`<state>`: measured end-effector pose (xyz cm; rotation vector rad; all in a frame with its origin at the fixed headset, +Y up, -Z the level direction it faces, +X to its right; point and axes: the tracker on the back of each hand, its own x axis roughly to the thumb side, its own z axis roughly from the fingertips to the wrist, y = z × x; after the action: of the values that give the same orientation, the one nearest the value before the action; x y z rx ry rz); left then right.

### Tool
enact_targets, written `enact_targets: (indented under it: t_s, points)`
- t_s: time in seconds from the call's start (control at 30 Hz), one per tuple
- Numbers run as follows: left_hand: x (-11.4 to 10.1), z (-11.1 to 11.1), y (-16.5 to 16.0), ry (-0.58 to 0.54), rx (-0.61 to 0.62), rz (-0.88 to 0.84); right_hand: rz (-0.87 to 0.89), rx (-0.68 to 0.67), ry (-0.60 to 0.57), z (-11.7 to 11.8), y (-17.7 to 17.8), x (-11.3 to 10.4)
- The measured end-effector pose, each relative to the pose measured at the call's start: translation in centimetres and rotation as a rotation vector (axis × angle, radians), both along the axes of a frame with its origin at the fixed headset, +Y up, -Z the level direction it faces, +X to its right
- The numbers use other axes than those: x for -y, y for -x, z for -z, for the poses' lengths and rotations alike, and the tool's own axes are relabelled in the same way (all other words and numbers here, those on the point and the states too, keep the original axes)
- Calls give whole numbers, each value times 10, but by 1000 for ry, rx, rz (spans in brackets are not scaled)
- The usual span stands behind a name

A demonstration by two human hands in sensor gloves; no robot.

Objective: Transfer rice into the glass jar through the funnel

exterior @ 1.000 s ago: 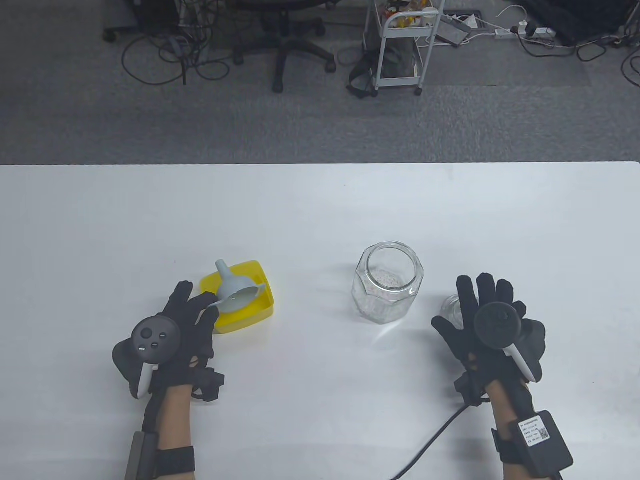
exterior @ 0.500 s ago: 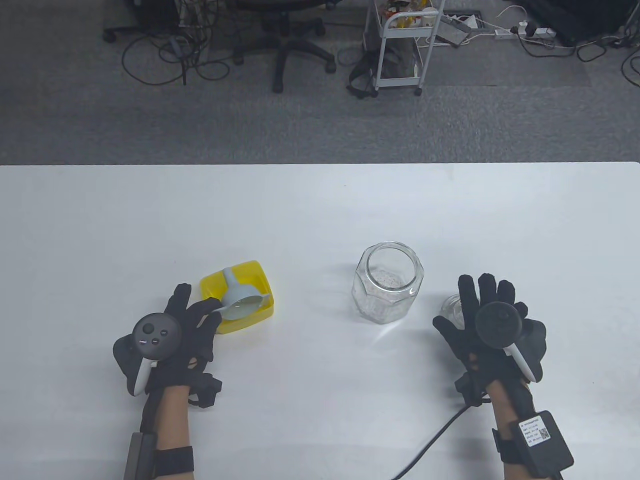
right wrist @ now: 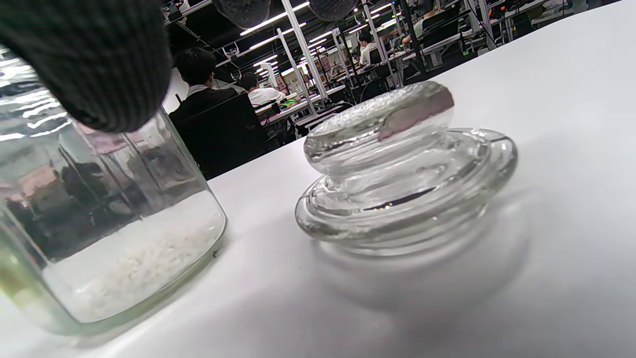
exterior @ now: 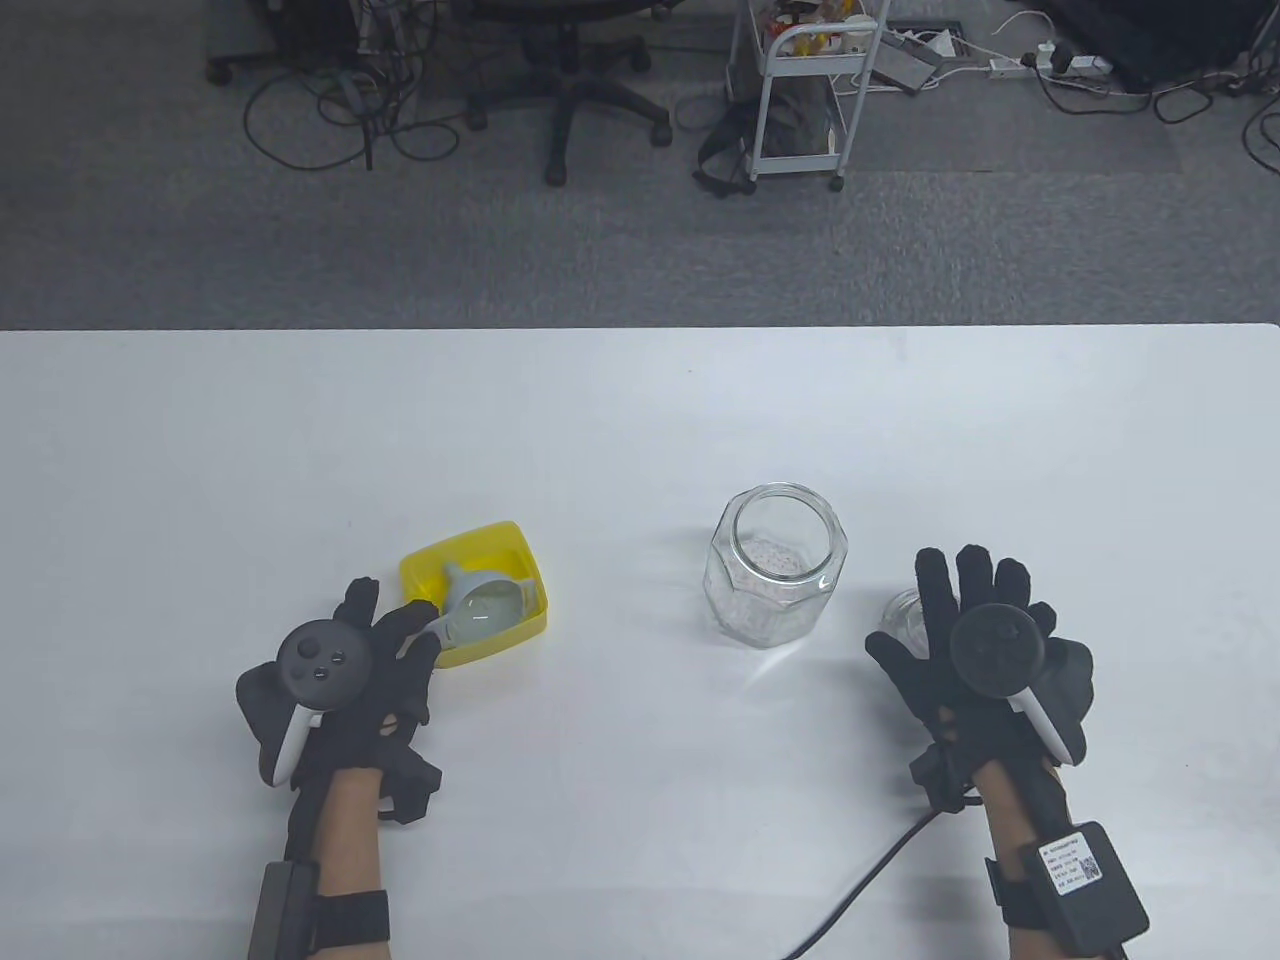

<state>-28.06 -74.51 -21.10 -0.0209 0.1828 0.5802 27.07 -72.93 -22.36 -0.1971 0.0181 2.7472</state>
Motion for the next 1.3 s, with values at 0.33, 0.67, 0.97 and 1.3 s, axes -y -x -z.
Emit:
enact_targets:
  t_s: [0.33, 0.67, 0.97, 1.3]
  points:
    - [-41, -19, -75, -270, 129, 271, -18, 25, 10, 0, -2, 1]
    - [-9, -16, -141, -98, 366, 445, -46, 47, 54, 2, -3, 7]
    - [-7, -16, -149, -115, 399, 456, -176, 91, 210, 9, 0, 24]
    - [-6, -15, -146, -97, 394, 465, -206, 113, 169, 15, 0, 27]
